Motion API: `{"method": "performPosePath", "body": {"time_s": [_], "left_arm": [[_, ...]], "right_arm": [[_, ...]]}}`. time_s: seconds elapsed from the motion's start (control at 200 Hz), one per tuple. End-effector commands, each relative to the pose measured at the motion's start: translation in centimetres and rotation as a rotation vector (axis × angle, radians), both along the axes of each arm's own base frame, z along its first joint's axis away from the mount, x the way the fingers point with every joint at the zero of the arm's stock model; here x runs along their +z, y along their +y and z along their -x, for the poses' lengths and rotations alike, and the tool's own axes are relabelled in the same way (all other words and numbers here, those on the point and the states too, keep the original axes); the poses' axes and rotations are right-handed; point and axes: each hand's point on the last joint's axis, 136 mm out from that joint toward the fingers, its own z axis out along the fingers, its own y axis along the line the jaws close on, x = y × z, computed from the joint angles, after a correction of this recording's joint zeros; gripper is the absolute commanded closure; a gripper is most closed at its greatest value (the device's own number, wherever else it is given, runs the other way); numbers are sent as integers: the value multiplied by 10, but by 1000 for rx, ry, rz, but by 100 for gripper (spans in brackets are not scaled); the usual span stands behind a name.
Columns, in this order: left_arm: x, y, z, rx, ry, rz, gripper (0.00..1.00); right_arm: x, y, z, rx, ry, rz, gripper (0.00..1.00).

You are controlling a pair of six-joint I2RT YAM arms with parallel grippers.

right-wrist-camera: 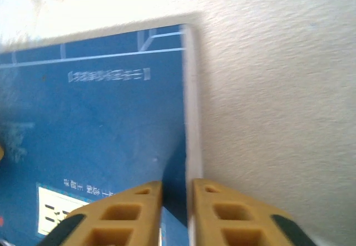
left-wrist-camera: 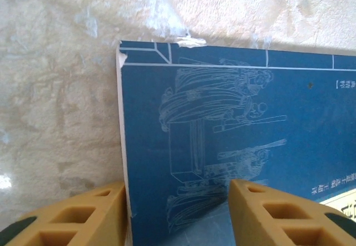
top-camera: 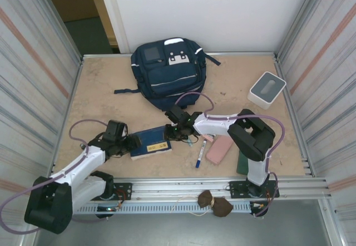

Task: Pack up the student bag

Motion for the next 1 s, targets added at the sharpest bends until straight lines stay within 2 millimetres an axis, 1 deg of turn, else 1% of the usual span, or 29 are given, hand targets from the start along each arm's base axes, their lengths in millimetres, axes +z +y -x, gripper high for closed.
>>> {"method": "performPosePath", "body": {"time_s": [0.0, 0.06, 0.261, 0.316, 0.401, 0.466, 0.491, 0.581, 0.681, 0.736, 0.777, 0.862, 0.907, 0.947, 0.997], "left_arm": [[1, -25, 16, -53, 49, 135, 51], [2, -24, 14, -48, 42, 130, 51], [4, -21, 9, -37, 26, 133, 49], [6, -20, 7, -32, 22, 140, 47], [8, -13, 6, -24, 13, 100, 45], [10, -8, 6, -15, 1, 78, 44], [11, -9, 5, -15, -5, 84, 44], [18, -17, 5, -26, -14, 135, 44], [23, -34, 9, -79, -14, 175, 44], [26, -46, 13, -129, -22, 187, 43], [29, -54, 17, -169, -24, 193, 42], [33, -67, 23, -237, -11, 190, 39], [35, -69, 25, -259, -6, 175, 38], [37, -68, 26, -268, -13, 156, 37], [40, -62, 23, -254, -33, 118, 35]], "right_arm": [[41, 30, -9, 29, -67, -186, 93], [45, 30, -12, 36, -70, -199, 100], [59, 24, -20, 81, -94, -246, 100], [62, 23, -21, 100, -98, -260, 100], [66, 21, -23, 145, -100, -265, 100], [64, 22, -26, 192, -83, -245, 100], [61, 22, -26, 205, -72, -235, 100], [57, 34, -33, 254, -60, -208, 100], [53, 46, -49, 271, -67, -177, 100], [53, 48, -61, 280, -86, -136, 94], [58, 49, -71, 285, -113, -111, 88], [64, 42, -89, 269, -149, -65, 76], [70, 35, -96, 255, -164, -52, 69], [76, 26, -99, 239, -175, -36, 66], [83, 14, -99, 225, -187, -24, 62]]}}
